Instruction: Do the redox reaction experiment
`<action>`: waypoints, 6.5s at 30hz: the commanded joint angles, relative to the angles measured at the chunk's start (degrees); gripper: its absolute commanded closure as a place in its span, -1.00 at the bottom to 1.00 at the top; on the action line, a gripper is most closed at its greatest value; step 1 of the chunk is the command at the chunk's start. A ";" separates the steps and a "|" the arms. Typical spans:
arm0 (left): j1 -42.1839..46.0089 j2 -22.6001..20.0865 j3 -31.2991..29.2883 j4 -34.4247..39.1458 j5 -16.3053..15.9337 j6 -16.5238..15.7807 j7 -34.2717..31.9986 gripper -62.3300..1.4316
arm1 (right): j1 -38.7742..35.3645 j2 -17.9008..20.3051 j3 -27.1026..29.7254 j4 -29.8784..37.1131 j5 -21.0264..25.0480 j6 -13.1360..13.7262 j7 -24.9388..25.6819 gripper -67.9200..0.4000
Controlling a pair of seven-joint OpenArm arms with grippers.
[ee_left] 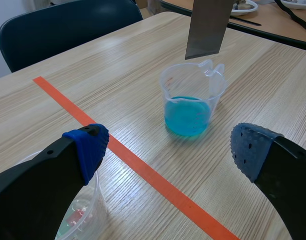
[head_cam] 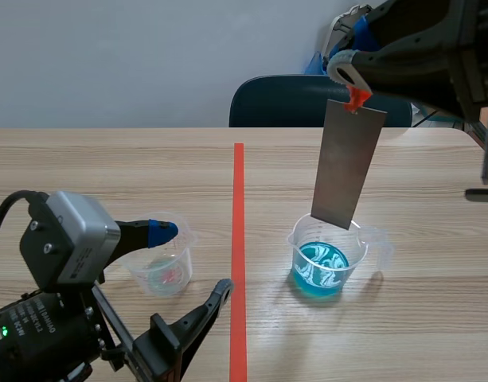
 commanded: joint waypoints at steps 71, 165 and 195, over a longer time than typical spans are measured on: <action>-0.02 0.31 -0.04 0.48 -0.17 0.04 -0.79 -0.69 | 0.66 0.24 0.42 0.17 0.42 0.35 0.76 0.97; -2.23 -3.10 -1.36 0.09 -3.37 1.38 -2.89 0.83 | 0.66 0.24 0.42 0.17 0.42 0.35 0.57 0.97; 44.50 -12.26 -34.05 6.16 -1.88 1.20 -11.26 0.76 | 0.66 0.24 0.42 0.17 0.42 0.35 0.57 0.97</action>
